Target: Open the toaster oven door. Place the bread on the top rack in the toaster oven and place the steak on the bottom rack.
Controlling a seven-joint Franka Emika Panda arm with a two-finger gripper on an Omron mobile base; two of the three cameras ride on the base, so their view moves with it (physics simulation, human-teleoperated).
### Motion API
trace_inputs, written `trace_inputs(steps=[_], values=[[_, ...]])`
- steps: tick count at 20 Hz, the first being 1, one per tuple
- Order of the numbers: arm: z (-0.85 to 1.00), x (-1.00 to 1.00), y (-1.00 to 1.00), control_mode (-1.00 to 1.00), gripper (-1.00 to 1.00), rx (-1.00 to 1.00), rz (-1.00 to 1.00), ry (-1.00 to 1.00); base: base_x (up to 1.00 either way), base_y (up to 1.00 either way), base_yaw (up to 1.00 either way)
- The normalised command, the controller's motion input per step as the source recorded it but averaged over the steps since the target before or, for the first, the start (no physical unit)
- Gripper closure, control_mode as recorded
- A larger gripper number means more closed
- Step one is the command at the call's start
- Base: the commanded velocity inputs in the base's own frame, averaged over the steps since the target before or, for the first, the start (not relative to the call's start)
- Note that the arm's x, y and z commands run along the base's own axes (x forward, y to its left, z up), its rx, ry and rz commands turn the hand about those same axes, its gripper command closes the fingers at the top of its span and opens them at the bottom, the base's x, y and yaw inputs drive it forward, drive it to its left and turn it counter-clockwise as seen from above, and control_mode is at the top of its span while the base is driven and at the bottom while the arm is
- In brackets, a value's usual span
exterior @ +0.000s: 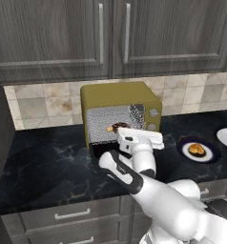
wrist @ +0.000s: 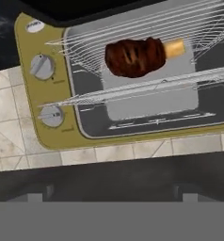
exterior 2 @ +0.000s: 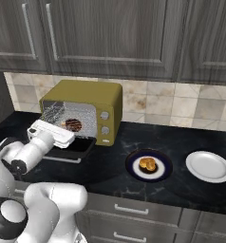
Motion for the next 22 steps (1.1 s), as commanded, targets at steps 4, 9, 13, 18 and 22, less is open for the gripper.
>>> trace_inputs(steps=[4, 9, 13, 18, 22], values=[[1.00, -0.07, -0.39, -1.00, -1.00, 0.00, -0.17, 0.10, 0.00, 0.00, 0.00], [0.95, -0.11, -0.57, -1.00, -1.00, 0.04, -0.14, 0.05, 0.00, 0.00, 0.00], [0.76, -0.34, -0.81, -1.00, -1.00, 0.17, 0.00, 0.04, 0.00, 0.00, 0.00], [0.63, -0.34, -0.92, -1.00, -1.00, 0.20, 0.00, 0.19, 0.00, 0.00, 0.00], [0.52, -0.24, -0.97, -1.00, -1.00, 0.17, -0.01, 0.15, 0.00, 0.00, 0.00]])
